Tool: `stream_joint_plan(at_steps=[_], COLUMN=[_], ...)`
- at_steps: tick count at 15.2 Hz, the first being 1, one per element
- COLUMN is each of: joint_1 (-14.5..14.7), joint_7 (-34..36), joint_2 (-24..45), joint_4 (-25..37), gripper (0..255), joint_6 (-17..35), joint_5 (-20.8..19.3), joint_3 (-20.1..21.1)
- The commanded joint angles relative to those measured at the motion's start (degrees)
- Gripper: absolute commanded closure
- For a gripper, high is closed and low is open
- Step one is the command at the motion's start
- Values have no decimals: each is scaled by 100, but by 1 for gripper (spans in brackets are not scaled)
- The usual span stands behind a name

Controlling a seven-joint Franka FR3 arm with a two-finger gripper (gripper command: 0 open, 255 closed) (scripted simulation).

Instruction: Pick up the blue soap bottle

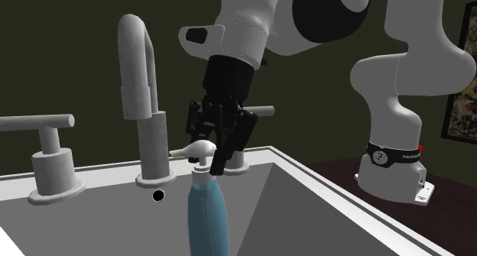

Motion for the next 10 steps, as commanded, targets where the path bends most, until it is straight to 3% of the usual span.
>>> stream_joint_plan(at_steps=[1,10], joint_1=[-13,-70], joint_7=[97,329], joint_2=[-133,-537], joint_4=[35,226], gripper=[255,255], joint_6=[-160,-741], joint_5=[-116,-394], joint_3=[1,29])
